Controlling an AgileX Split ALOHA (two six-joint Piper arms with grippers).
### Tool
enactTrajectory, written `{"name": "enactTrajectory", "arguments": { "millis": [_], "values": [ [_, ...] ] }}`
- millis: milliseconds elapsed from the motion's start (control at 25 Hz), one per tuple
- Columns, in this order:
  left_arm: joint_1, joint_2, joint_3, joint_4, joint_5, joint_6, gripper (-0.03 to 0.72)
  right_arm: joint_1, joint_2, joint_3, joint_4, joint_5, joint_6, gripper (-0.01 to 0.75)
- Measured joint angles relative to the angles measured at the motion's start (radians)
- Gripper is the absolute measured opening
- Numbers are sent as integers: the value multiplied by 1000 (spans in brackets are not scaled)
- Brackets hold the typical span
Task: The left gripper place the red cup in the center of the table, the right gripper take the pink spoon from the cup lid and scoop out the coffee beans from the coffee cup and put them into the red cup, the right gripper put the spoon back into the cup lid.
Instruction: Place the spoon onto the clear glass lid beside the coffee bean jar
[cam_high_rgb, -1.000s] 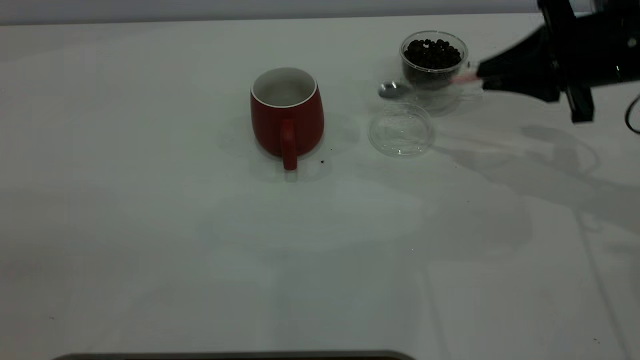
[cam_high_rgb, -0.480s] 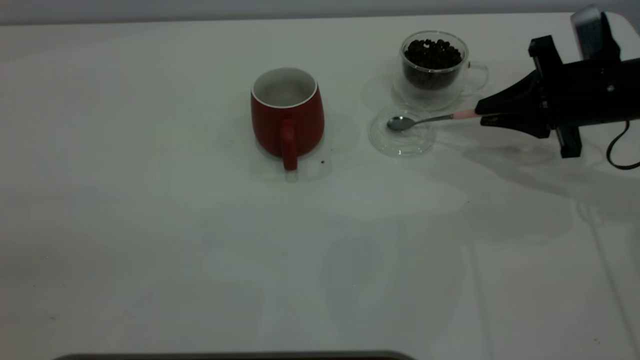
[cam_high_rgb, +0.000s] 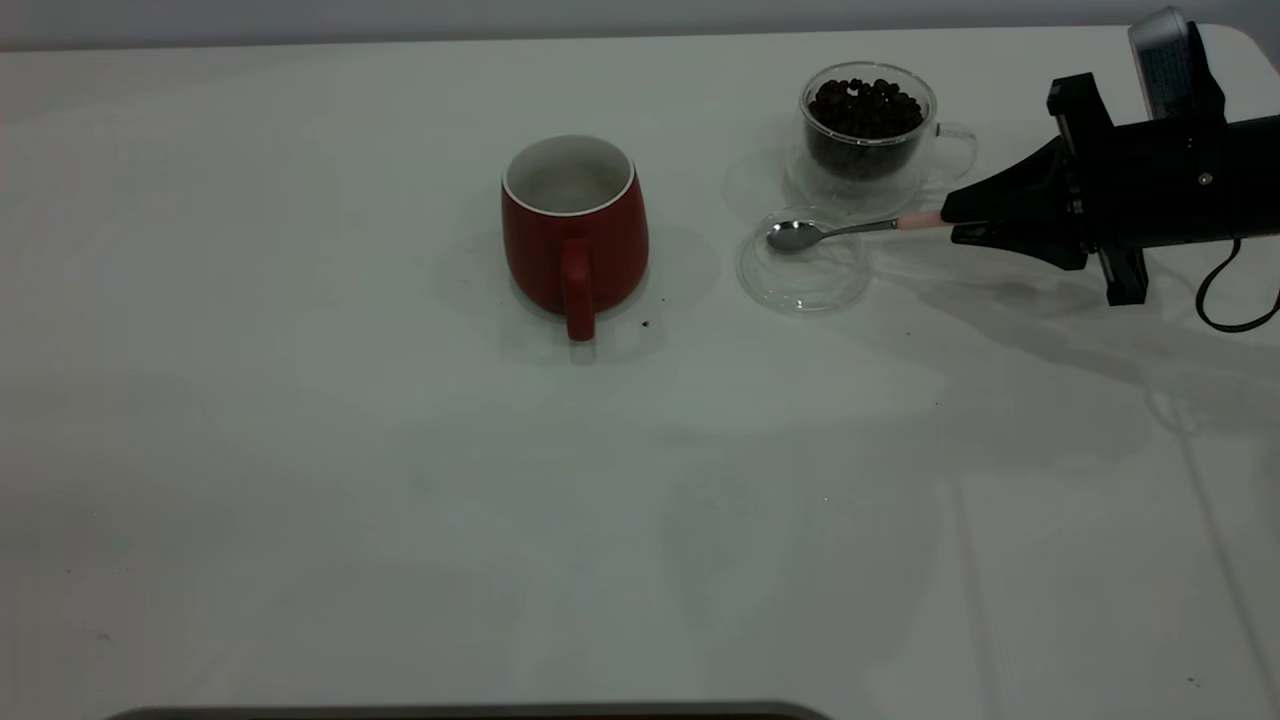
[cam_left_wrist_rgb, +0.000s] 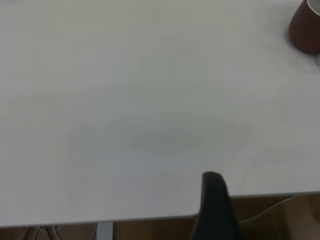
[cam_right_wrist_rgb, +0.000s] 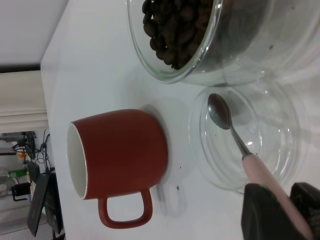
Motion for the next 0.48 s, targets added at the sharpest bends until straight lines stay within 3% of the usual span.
{"name": "enactTrajectory", "arguments": {
  "millis": [480],
  "values": [
    [0, 0, 0, 0, 0, -2, 586, 0, 58, -6, 5, 50, -81, 113]
  ]
}}
